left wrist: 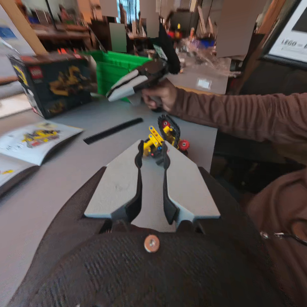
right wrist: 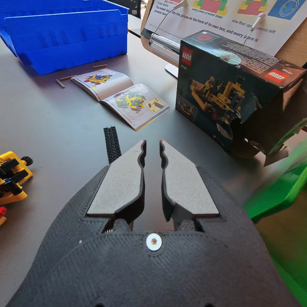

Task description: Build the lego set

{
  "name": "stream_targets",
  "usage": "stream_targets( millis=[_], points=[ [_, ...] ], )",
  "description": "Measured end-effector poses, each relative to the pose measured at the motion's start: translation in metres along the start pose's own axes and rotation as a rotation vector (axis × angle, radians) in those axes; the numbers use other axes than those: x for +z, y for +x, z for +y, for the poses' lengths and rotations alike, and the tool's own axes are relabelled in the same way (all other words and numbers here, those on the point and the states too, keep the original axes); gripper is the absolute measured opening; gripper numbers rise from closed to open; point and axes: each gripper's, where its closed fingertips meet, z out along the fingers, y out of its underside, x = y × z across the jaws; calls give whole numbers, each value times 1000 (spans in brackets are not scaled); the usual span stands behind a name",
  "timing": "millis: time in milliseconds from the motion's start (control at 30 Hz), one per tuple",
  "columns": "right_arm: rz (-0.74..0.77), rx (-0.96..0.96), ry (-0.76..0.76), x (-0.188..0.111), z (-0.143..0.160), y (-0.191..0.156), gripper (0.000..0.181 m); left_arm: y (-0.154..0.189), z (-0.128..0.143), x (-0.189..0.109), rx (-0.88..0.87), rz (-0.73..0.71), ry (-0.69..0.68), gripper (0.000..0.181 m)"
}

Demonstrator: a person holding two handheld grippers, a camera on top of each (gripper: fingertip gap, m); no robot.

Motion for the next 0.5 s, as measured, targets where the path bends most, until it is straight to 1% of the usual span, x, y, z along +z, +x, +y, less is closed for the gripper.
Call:
stream_targets(
  millis=[67,133,200,267,333,367,400,500],
  points=[
    [-7,5,-6,1,1,-1,13,4,16,9,29,-20,-120,26],
    [-2,-3,-7,1,1,-1,13,9,26,18,73,-26,-202,27],
    [5,-8,-6,1,1,-1,13,16,32,26,59,9,-256,28],
    [6,-5,-6,0,1,-1,13,19,31,31,24,39,-251,24],
    [8,-2,-2,-1,1,-1,13,23,30,33,-11,75,-245,15],
    [9,0,0,-2,1,-1,12,25,29,32,-31,93,-238,15],
    [10,2,0,-2,1,-1,12,28,28,31,-53,111,-232,16],
    [11,5,0,-2,1,-1,12,38,27,26,-129,178,-236,30]
  ],
)
